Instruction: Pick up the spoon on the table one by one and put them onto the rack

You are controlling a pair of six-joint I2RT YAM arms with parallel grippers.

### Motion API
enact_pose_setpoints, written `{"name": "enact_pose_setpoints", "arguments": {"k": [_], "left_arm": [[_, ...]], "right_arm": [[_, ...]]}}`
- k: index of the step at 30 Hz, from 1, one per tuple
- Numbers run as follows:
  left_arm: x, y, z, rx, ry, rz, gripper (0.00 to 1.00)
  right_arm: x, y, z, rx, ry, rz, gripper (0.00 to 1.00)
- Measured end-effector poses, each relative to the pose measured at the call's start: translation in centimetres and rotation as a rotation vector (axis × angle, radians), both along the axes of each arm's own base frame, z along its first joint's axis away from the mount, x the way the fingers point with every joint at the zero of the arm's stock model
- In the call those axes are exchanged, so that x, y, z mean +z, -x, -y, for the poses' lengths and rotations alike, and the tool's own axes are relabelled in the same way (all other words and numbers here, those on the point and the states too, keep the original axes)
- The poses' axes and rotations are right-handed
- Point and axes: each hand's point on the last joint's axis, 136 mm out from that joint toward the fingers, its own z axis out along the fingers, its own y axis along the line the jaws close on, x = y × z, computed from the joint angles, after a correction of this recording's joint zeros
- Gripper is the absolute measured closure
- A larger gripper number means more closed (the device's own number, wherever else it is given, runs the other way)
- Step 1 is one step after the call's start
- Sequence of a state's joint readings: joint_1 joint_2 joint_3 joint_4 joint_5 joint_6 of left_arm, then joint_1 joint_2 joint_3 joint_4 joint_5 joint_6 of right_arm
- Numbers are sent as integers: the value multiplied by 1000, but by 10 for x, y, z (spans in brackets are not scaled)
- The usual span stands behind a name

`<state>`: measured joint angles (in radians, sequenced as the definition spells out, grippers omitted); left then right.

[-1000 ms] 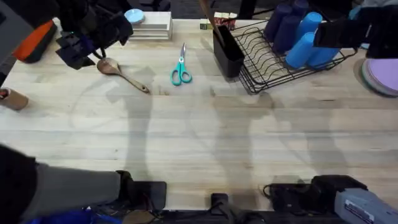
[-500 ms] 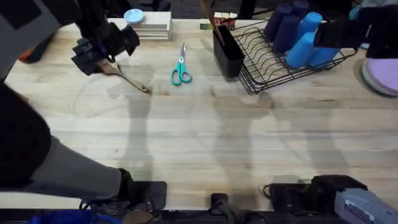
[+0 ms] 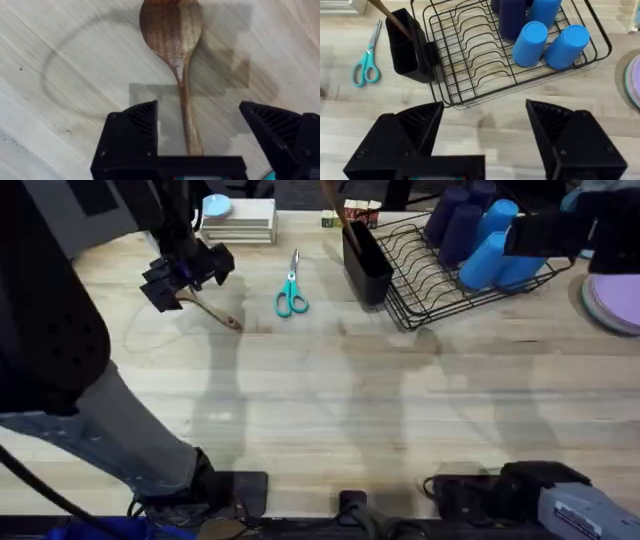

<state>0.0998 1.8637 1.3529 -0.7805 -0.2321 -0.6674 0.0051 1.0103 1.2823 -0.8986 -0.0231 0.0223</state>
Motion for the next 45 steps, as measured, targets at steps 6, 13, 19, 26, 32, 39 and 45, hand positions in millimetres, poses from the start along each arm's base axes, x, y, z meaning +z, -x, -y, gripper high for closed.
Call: {"name": "enact_pose_setpoints", "arguments": {"k": [6,13,19,26,32,39,45], "left_arm": [[2,-7,-1,4,-2,30,7],[-23,-9,-5,14,2,-10,8],[-29,-14,-9,26,4,2,8],[-30,-14,-16,46,12,6,32],[-30,-15,-16,54,15,6,508],[-30,-14,-16,55,13,3,858],[-28,-16,-17,56,8,11,953]], "right_arm": [[0,0,0,0,0,0,5],[0,0,0,0,0,0,5],[0,0,0,0,0,0,5],[0,0,0,0,0,0,5],[0,0,0,0,0,0,5],[0,0,0,0,0,0,5],[0,0,0,0,0,0,5]]}}
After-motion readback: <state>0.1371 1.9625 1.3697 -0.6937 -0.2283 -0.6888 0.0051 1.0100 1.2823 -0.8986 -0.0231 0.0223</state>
